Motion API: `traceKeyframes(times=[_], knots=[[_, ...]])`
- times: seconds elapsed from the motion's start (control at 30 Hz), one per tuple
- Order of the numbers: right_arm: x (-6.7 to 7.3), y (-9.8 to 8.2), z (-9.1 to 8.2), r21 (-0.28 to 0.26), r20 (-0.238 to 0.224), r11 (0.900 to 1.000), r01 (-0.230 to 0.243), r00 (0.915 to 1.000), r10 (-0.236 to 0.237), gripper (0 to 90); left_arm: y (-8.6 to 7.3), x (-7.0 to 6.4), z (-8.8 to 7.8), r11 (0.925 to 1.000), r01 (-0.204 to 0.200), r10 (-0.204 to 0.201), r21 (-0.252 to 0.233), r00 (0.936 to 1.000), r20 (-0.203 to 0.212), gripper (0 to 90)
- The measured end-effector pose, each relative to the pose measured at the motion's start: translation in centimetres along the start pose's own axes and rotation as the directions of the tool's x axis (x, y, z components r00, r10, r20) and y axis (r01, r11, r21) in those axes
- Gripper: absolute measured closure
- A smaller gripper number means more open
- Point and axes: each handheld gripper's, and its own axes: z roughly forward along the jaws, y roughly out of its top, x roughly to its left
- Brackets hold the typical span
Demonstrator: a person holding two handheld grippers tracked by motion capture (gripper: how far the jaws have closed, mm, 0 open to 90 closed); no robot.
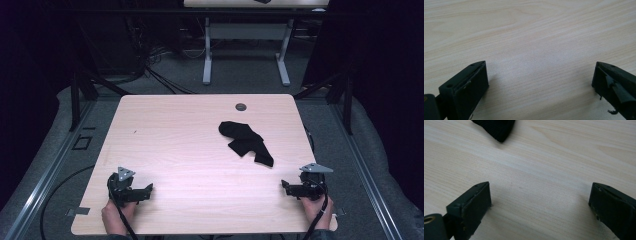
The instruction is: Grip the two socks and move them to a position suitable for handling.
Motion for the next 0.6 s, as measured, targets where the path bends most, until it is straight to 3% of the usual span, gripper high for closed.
traceKeyframes(times=[0.4,0.6], knots=[[0.0,0.3,0.1,0.014,0.008,1.000,-0.005,1.0000,0.005,2.3,0.0,0.0,0.0,1.0000,-0.001,0.001,0.000,1.0000,0.000,0.4],[-0.2,1.9,0.4,0.050,-0.043,0.998,0.028,0.9987,-0.026,0.0,0.0,0.0,0.0,1.0000,-0.004,0.004,0.002,1.0000,0.000,0.4]])
